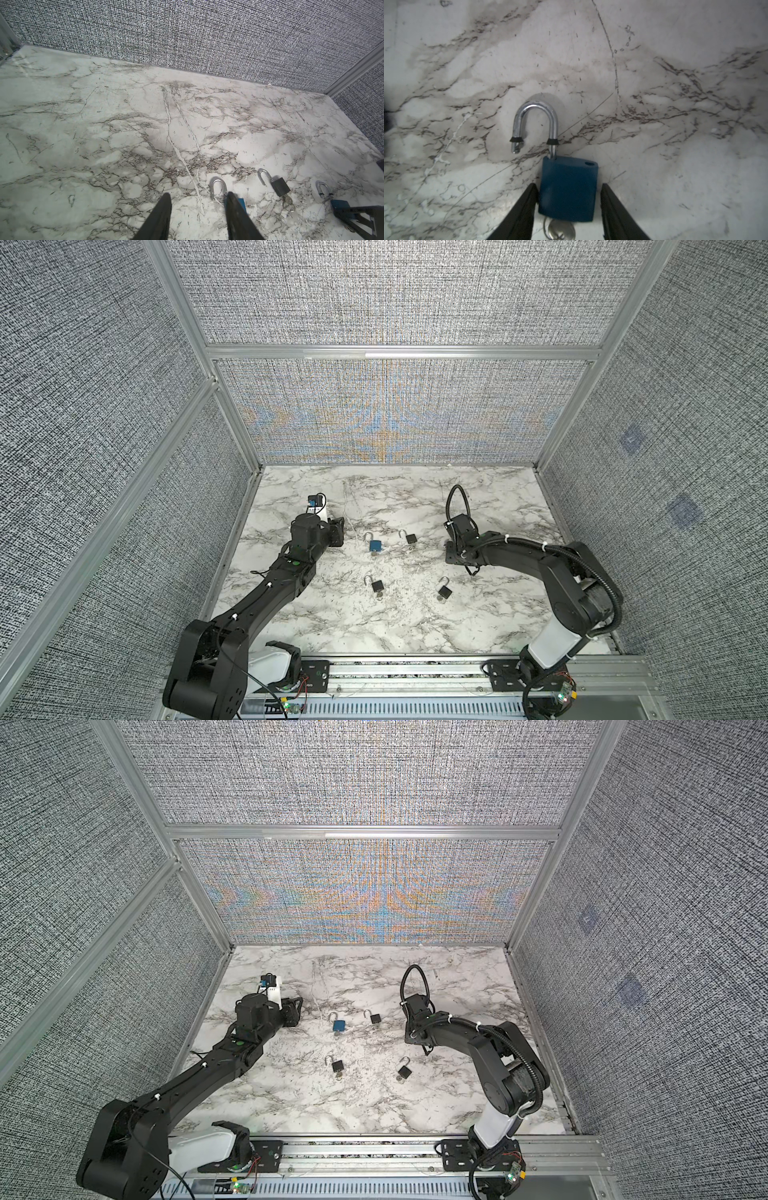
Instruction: Lock with the key
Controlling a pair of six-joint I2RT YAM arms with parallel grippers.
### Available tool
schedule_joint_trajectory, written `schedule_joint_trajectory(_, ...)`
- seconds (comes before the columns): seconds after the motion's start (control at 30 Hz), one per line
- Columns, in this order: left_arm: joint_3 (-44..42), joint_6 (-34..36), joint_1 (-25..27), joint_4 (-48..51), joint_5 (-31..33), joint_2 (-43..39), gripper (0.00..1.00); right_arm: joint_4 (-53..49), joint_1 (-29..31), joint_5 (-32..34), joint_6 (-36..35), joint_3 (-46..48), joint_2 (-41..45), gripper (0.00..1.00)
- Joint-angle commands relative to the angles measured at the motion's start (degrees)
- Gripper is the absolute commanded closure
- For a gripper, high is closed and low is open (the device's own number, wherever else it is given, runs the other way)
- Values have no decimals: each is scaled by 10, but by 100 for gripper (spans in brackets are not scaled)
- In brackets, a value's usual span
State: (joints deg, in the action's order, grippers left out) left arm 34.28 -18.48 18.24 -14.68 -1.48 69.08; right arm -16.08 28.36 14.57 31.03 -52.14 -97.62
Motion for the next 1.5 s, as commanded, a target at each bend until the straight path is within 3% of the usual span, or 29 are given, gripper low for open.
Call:
schedule_joint_trajectory(0.0,1,3,0,9,9,-4,55,-2,0,5,10,-4,-5,49)
schedule_joint_trajectory(0.57,-4,2,0,4,17,-13,57,-7,0,28,11,-4,-21,55)
schedule_joint_trajectory(0.97,-5,5,1,4,15,-12,57,-17,2,37,-1,-26,-24,69)
schedule_joint_trajectory(1.47,2,-3,18,17,-76,-6,59,-29,19,-44,-47,-56,61,73)
